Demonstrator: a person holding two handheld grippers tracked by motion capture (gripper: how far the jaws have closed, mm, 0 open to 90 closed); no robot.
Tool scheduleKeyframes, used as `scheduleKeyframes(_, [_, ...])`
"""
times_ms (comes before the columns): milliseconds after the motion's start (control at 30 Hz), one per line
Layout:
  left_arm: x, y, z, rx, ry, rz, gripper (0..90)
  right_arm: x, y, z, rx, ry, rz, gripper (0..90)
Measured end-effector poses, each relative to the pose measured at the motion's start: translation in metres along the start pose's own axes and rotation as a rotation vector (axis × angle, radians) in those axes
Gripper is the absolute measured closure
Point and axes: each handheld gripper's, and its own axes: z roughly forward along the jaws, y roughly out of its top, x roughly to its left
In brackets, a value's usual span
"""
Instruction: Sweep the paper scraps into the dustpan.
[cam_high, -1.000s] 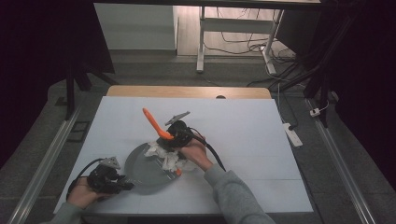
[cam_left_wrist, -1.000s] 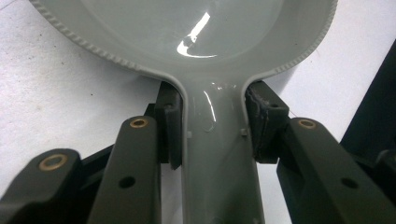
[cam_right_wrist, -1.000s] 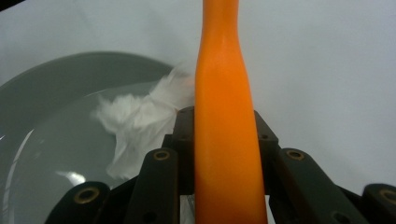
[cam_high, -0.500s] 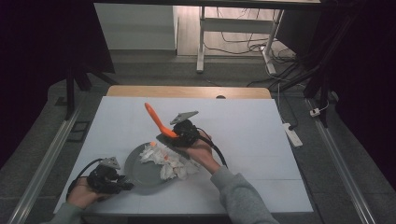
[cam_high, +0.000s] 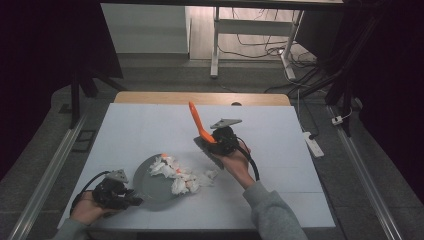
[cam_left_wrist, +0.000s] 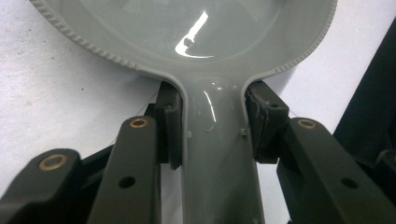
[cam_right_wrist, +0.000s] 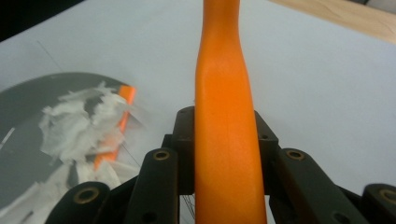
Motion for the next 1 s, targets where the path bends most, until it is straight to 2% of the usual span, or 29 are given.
scheduleKeyframes(167, [-0.001, -0.001, 0.0, 0.001, -0.002, 0.002, 61.8, -0.004, -0.016, -0.006, 0.018, -0.026, 0.04, 70.1])
scheduleKeyframes(533, [-0.004, -0.006, -0.003, 0.002, 0.0, -0.008, 61.8, -0.003, -0.036, 0.002, 0.068, -0.04, 0.06, 70.2])
scheduleKeyframes(767, [-0.006, -0.006, -0.003, 0.005, 0.001, -0.013, 61.8, 0.01, -0.038, 0.009, 0.084, -0.016, 0.067, 70.2])
scheduleKeyframes(1000, [-0.007, -0.006, -0.002, 0.006, 0.0, -0.013, 61.8, 0.026, -0.035, 0.018, 0.089, 0.006, 0.05, 70.2])
